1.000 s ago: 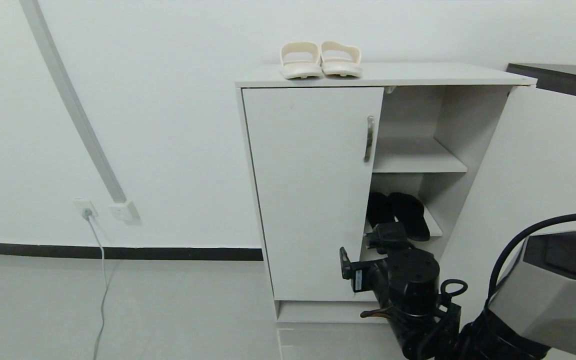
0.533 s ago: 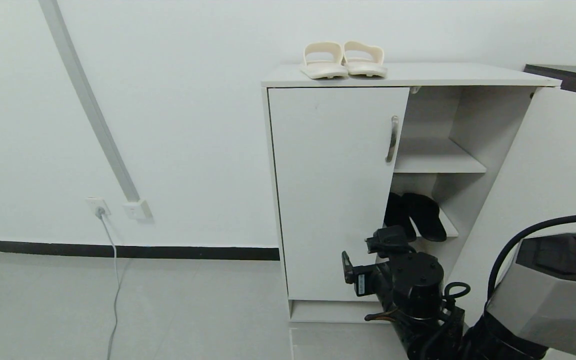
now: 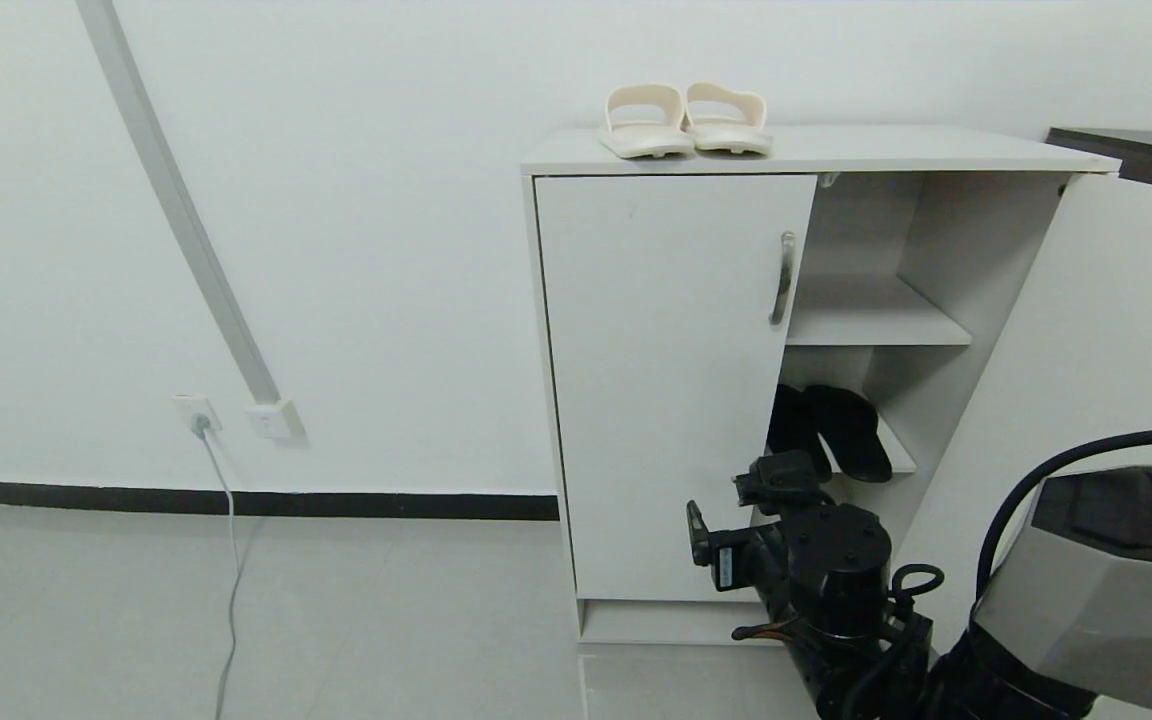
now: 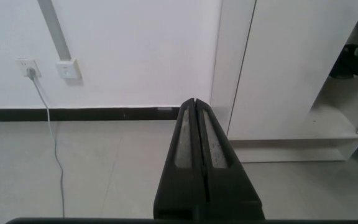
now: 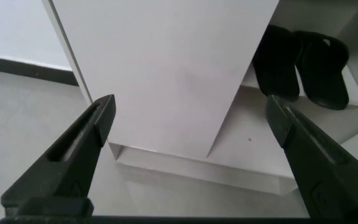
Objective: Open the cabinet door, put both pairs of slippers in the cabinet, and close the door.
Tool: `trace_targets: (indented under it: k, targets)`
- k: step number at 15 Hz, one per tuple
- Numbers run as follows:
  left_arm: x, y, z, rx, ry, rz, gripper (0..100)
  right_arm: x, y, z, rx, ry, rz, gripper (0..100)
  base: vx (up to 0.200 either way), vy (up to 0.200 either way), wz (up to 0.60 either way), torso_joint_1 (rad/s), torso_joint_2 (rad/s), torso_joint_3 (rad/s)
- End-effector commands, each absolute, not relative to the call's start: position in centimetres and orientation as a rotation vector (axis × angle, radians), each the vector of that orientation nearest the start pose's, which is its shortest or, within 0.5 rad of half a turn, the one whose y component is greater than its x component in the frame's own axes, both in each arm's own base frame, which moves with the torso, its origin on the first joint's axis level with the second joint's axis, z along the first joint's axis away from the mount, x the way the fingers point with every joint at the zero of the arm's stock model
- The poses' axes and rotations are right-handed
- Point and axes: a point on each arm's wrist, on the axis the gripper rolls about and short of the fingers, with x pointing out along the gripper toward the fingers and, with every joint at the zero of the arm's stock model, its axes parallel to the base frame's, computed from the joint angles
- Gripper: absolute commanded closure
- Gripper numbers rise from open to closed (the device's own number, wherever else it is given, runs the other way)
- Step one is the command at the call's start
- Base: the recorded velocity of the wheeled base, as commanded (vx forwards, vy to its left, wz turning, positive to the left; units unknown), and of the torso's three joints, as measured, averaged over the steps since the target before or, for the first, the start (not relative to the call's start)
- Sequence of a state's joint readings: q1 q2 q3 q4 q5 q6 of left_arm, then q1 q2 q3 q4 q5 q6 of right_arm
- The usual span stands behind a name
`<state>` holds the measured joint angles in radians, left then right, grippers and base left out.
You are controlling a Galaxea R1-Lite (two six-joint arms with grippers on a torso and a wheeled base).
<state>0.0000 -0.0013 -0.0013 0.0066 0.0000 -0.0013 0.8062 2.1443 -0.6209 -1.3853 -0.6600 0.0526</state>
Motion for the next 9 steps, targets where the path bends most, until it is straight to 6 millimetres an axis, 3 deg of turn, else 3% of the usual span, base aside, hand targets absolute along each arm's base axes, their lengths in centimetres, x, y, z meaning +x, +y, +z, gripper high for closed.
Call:
trace_targets:
  k: [1, 9]
  targets:
    - [-2.29, 0.0, 7.53, -0.002, 0.005, 0.0, 100, 24.81, 23.76, 6.71, -0.04, 0.106, 0.141, 0, 0.0, 0.0, 0.0, 0.027, -0.22, -0.217]
    - [-2.29, 0.0, 7.53, -0.002, 0.005, 0.0, 100, 24.71, 23.64, 6.66, -0.04, 0.104, 0.137, 0, 0.0, 0.0, 0.0, 0.078, -0.41, -0.336]
